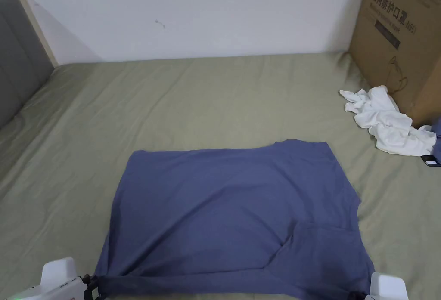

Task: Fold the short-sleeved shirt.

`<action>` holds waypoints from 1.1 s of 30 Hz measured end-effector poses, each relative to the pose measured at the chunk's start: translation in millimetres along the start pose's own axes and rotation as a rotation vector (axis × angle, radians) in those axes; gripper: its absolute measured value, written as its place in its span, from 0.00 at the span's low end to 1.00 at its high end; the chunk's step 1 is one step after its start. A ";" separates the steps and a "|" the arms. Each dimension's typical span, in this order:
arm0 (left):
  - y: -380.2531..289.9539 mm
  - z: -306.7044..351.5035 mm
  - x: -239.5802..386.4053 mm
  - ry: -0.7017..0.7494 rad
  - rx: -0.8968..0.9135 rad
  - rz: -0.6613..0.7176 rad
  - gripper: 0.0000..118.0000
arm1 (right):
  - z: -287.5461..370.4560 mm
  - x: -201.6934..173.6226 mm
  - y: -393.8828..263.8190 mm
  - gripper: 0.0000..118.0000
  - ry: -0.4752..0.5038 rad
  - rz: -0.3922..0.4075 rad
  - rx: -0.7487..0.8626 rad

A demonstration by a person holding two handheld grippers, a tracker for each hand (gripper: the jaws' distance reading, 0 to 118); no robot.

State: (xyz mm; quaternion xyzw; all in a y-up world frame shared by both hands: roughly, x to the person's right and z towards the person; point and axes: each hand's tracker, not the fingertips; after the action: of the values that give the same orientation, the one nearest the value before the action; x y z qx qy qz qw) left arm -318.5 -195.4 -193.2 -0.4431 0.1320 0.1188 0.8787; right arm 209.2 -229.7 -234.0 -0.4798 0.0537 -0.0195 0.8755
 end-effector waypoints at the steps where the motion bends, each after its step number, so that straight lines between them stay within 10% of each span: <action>1: 0.1 0.1 -0.7 0.000 0.000 0.004 0.02 | 1.4 -0.6 0.5 0.04 0.008 -0.002 0.002; 18: 92.9 0.8 7.1 -0.038 0.149 0.042 0.02 | 36.5 -3.5 117.4 0.03 0.039 0.048 0.262; 33: 141.7 -148.5 42.5 0.072 -0.061 -0.097 0.02 | -103.4 -7.5 182.7 0.03 -0.043 -0.022 0.003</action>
State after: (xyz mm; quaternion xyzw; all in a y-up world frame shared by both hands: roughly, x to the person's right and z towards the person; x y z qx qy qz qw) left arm -343.8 -229.7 -398.4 -0.4797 0.1382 0.0641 0.8641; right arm 186.9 -217.3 -442.5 -0.4792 0.0294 -0.0188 0.8770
